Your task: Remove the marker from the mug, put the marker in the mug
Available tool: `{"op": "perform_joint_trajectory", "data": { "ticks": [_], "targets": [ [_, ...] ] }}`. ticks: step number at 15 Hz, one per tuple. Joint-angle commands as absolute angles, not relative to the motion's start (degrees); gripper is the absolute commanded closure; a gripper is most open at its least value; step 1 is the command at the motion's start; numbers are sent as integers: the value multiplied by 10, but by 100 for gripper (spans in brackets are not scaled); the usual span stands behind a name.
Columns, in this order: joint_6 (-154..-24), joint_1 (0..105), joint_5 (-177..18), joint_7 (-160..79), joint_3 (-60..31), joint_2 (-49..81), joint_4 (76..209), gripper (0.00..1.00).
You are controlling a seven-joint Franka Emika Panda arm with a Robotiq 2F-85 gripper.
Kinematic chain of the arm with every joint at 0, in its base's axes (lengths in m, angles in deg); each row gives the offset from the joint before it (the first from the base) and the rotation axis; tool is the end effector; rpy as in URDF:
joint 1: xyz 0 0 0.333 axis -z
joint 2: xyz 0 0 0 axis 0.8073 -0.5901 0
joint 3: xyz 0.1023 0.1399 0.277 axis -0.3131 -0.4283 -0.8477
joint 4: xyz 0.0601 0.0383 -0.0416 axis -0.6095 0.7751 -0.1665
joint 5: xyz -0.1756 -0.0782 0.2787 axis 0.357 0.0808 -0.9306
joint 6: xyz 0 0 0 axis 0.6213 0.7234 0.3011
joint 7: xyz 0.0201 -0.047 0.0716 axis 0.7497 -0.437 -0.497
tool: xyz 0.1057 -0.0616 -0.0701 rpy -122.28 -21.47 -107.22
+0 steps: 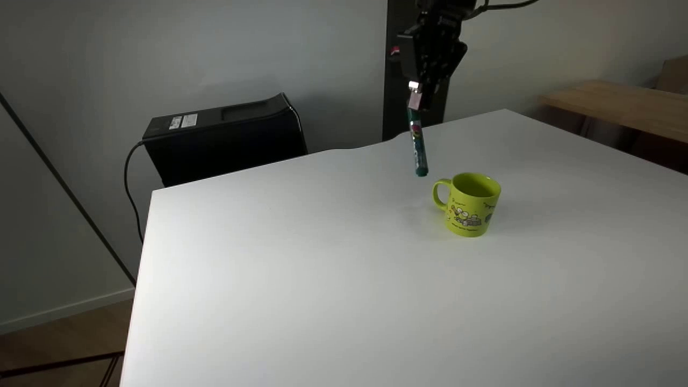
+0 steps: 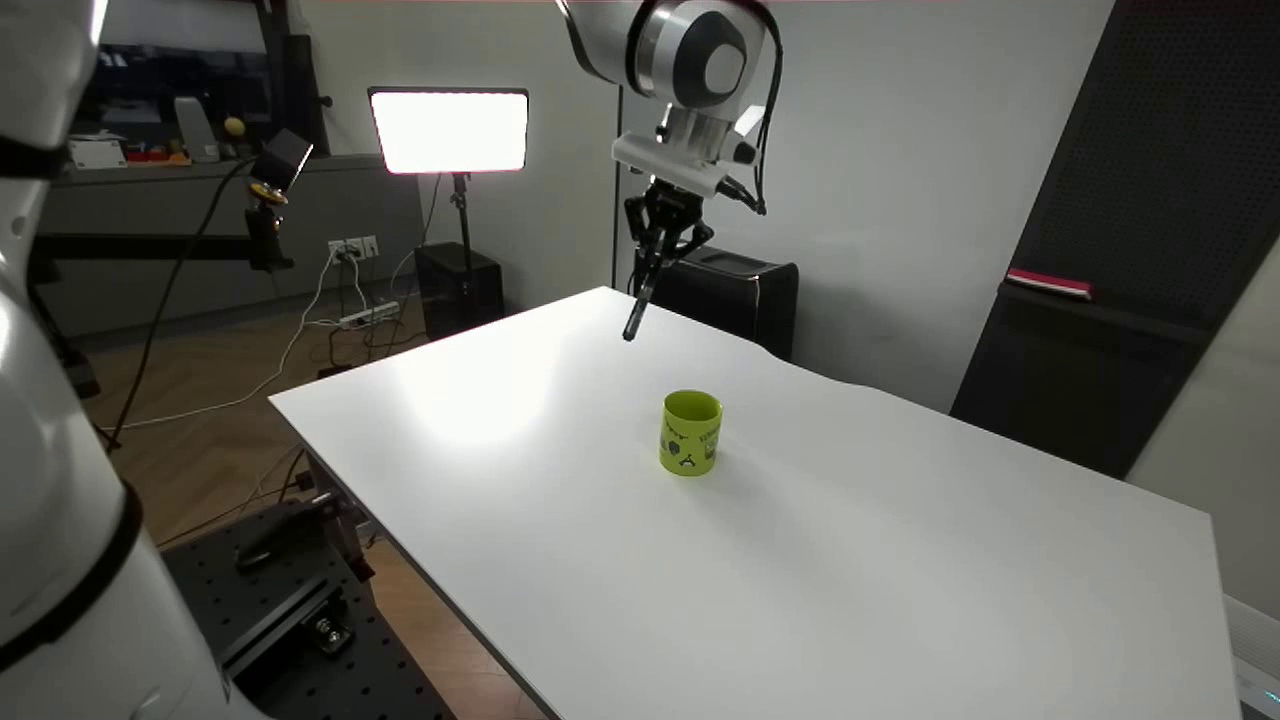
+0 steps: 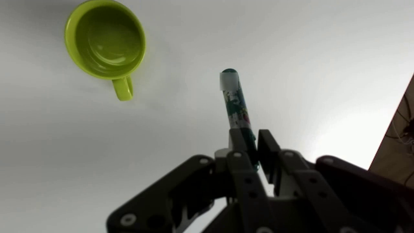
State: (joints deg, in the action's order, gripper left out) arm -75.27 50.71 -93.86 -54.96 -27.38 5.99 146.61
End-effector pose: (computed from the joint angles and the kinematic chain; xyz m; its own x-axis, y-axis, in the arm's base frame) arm 0.6090 0.1361 0.3449 0.9639 0.2663 0.0074 0.2603 -0.9358 -0.2376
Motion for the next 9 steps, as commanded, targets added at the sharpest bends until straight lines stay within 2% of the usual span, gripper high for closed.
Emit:
{"op": "perform_joint_trajectory", "data": {
  "ticks": [1,9],
  "targets": [
    [-766,503,-963,-553,-283,62,1499,96],
    [-798,489,-952,-545,-281,17,1544,96]
  ]
}}
